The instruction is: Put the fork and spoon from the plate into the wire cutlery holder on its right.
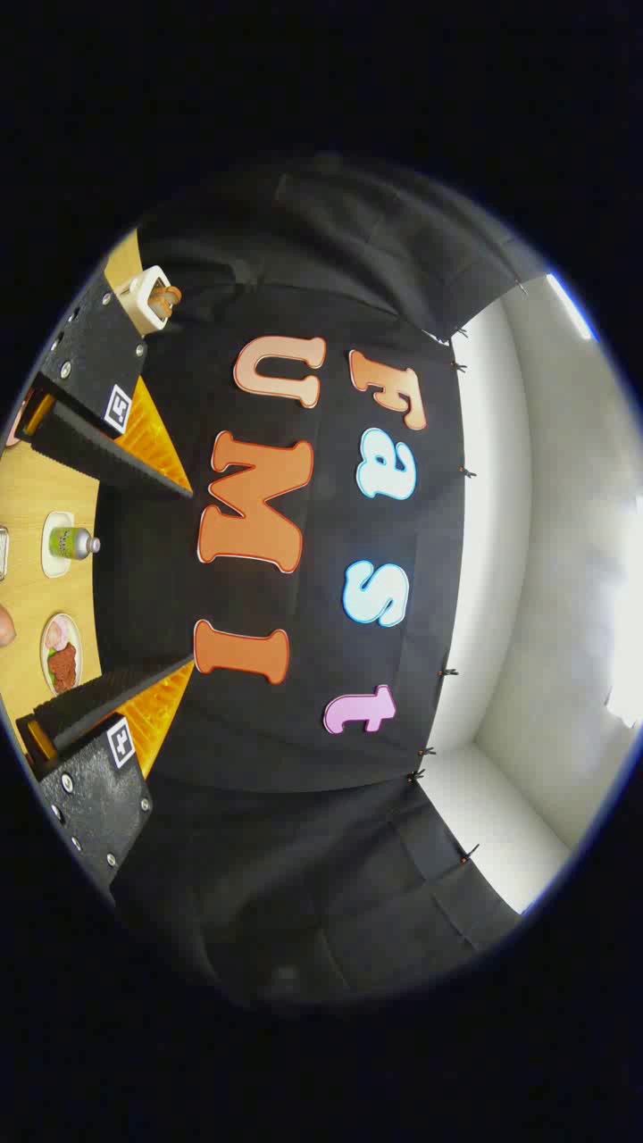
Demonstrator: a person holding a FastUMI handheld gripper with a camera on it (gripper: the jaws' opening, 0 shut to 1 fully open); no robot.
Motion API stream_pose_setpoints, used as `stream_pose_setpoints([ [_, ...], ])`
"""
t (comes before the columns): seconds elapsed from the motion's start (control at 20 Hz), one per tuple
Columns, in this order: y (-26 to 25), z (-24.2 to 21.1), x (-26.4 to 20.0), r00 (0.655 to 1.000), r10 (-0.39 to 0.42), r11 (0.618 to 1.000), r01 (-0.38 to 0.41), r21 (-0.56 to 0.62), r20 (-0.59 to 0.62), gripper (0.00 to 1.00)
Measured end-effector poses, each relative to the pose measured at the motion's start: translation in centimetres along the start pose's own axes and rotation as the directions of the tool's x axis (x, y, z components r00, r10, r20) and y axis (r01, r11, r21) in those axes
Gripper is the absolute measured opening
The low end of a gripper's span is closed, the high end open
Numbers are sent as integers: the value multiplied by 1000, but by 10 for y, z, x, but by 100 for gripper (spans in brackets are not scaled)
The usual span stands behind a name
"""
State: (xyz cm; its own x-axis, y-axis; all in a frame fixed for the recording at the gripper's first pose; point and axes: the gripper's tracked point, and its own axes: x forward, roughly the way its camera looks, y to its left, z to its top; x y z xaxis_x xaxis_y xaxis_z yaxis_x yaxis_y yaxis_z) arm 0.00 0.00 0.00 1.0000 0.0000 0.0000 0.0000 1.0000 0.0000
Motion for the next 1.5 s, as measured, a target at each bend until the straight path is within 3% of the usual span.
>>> stream_pose_setpoints([
  [0.4,29,22,-1,999,47,999,-47,4,8,99],
  [0.8,38,17,-6,996,84,996,-83,38,-36,99],
  [1.1,51,-16,-11,985,121,992,-117,39,-120,99],
  [1.3,77,-65,-22,952,187,982,-178,61,-243,99],
  [1.5,114,-109,-34,896,274,962,-255,100,-349,99],
])
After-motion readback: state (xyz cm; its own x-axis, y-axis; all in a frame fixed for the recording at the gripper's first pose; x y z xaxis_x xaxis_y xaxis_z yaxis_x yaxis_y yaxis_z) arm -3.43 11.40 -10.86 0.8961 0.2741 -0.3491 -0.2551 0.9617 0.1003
